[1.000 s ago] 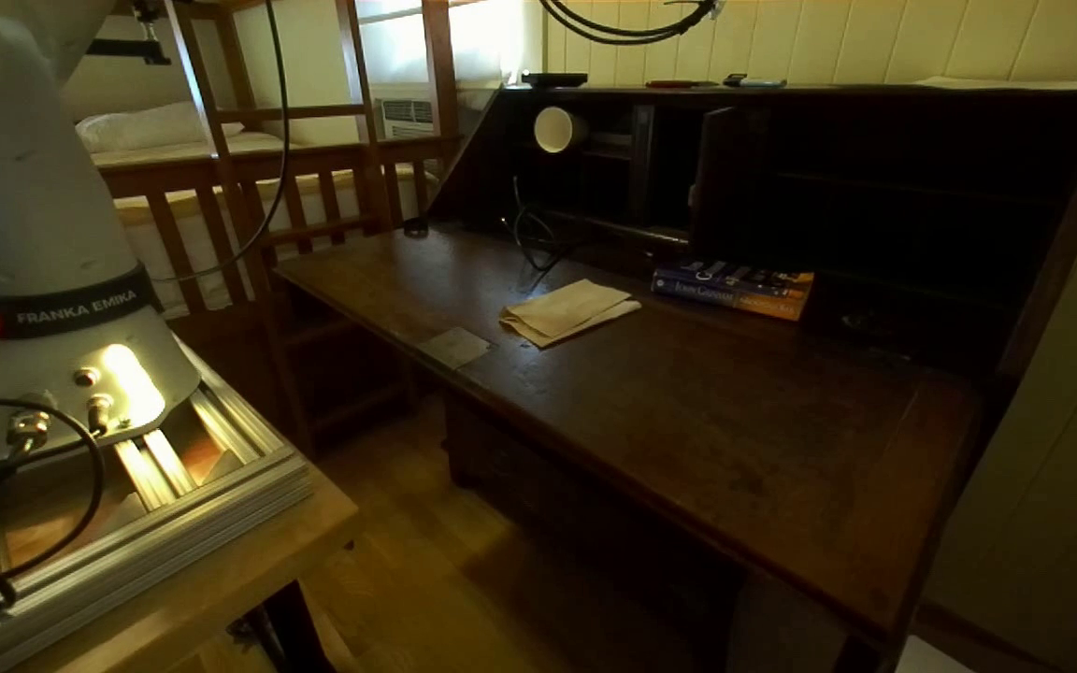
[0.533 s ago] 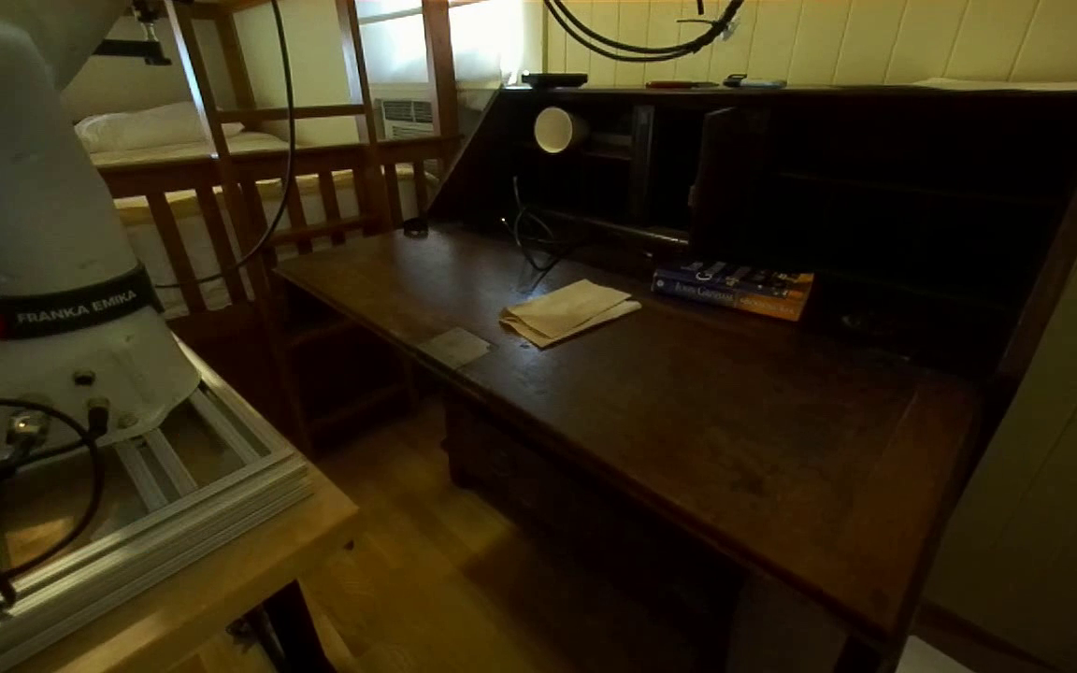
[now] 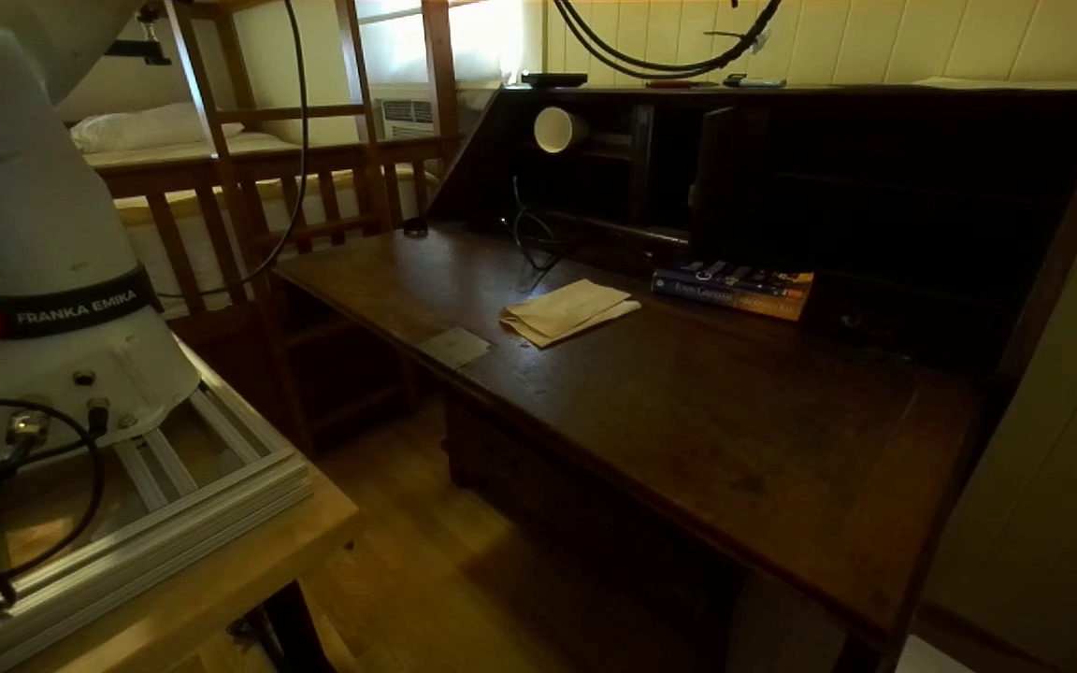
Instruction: Move the black marker to the left
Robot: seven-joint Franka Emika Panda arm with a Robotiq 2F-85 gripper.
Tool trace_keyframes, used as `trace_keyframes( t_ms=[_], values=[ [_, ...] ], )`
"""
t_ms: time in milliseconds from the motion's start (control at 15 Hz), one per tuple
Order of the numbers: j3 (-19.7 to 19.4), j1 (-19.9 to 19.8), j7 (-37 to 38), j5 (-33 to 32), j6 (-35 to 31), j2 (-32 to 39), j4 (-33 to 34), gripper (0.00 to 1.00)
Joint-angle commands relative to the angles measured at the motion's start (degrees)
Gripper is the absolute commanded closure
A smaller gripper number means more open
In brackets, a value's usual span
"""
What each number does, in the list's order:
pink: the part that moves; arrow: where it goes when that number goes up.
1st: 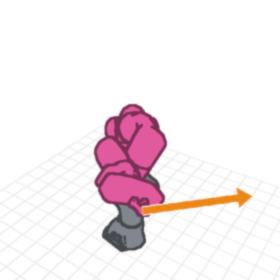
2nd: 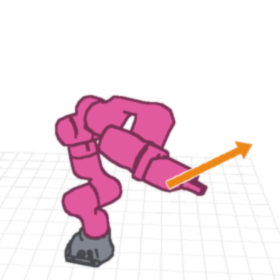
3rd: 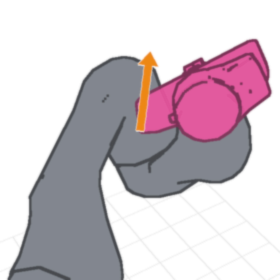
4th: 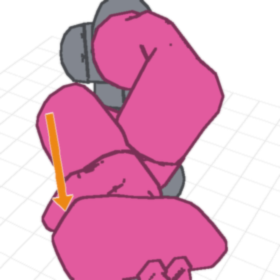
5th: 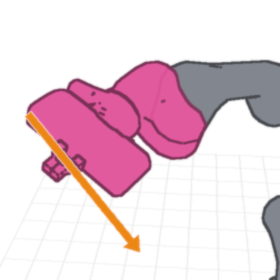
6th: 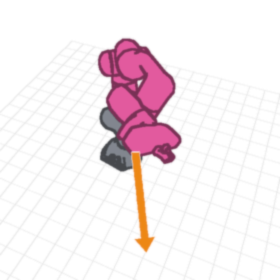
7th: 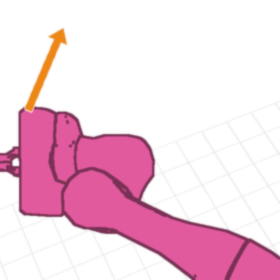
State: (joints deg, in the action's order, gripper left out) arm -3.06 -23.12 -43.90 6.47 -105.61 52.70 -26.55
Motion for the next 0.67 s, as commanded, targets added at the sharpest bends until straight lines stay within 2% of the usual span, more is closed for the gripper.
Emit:
trace_keyframes(
  t_ms=[0,67,133,600],
  values=[
    [1.33,-0.39,0.65,-1.19,1.24,1.62,2.95,0.00],
    [1.49,-0.49,2.04,-0.81,-1.04,1.65,1.92,0.00],
    [2.34,-1.02,0.34,-0.14,-2.87,2.42,2.41,0.00],
    [9.88,-8.41,-18.83,5.31,5.75,2.21,1.80,0.00]
  ],
)
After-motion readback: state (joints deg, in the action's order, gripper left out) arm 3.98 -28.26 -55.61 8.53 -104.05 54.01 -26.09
